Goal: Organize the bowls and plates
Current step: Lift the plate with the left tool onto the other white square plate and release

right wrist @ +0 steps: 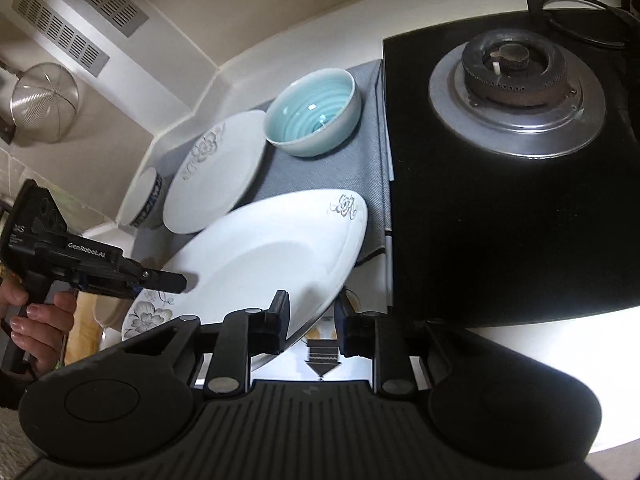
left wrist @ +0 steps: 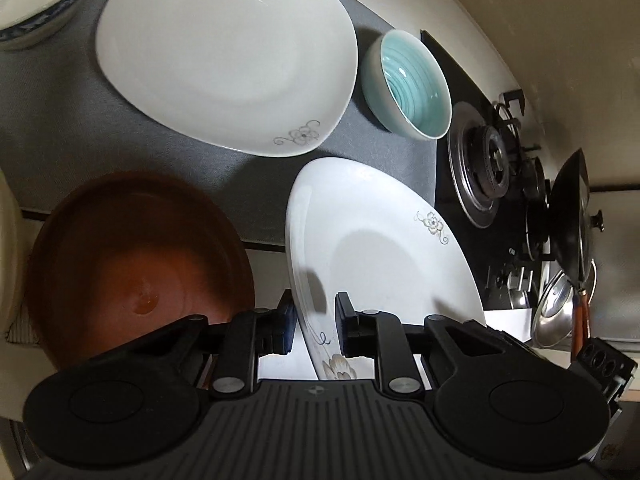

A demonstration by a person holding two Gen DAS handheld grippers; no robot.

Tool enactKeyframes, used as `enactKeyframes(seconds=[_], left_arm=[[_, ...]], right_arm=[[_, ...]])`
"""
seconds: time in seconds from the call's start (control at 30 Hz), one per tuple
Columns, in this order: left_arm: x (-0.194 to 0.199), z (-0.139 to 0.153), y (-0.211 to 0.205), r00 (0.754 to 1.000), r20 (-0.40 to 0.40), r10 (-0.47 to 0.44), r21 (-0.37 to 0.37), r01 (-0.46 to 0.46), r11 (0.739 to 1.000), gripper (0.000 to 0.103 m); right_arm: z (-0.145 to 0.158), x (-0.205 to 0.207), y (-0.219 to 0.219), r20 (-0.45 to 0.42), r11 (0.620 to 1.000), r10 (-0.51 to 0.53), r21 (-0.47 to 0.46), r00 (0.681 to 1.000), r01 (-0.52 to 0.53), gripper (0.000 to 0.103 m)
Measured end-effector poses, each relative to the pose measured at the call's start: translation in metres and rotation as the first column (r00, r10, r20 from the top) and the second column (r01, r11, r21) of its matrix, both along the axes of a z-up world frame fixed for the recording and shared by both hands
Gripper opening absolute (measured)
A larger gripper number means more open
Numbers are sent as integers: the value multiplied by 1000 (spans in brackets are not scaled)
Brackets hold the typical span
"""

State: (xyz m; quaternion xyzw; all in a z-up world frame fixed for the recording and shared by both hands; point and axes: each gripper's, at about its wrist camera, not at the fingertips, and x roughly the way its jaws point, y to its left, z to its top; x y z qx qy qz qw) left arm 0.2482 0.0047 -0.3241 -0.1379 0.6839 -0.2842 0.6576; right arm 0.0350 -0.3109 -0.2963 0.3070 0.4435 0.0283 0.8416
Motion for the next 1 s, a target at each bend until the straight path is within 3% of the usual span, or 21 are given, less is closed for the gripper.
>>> enactKeyframes(seconds=[0.23,0.47,0.67,1.0], left_arm=[[9,25,26,998,58,5,-25,-3,1000,22],[39,42,58,991,129,36,-22,-34,999,21],[71,41,66,984,179,20,27,-26,999,21],[110,16,74,987,162,12,33,-17,999,21]], right_arm=[[19,11,17,57,1000,-17,-2,998,17,26],[18,45,44,77,999,-23,31,997,20,26],[9,74,71,62,999,-45,28,997,44,26],[-2,112,88,20,997,-83,-9,996,83,26]])
